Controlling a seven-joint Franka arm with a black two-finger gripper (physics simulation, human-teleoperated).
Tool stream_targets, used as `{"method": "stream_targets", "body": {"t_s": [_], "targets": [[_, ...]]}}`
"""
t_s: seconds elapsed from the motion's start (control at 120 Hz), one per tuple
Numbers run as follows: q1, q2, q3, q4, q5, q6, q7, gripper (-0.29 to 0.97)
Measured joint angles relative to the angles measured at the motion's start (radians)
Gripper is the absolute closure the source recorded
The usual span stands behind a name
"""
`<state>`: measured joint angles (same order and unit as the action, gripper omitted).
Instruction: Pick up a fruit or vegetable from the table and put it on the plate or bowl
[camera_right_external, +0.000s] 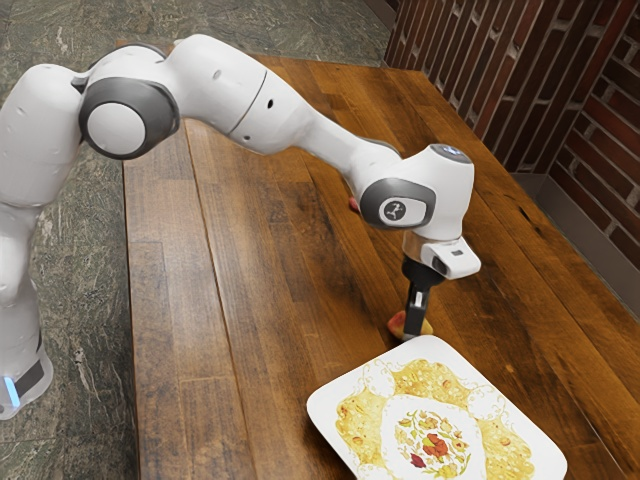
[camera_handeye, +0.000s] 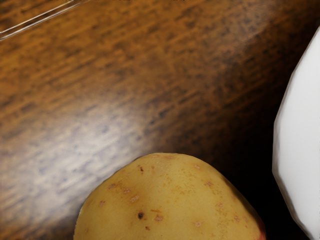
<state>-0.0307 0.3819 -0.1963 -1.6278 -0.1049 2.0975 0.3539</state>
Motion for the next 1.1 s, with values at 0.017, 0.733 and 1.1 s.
{"method": "stream_targets", "body": {"t_s": [0.017,0.733,1.1], "targets": [[0.000,0.000,0.000,0.000,0.001,0.000,-0.001,0.41],[0.008,-0.055,0.030,0.008,0.007,-0.015,-0.015,0.36],[-0.004,-0.075,-0.004,0.049,0.023,-0.027,-0.013,0.36]]}}
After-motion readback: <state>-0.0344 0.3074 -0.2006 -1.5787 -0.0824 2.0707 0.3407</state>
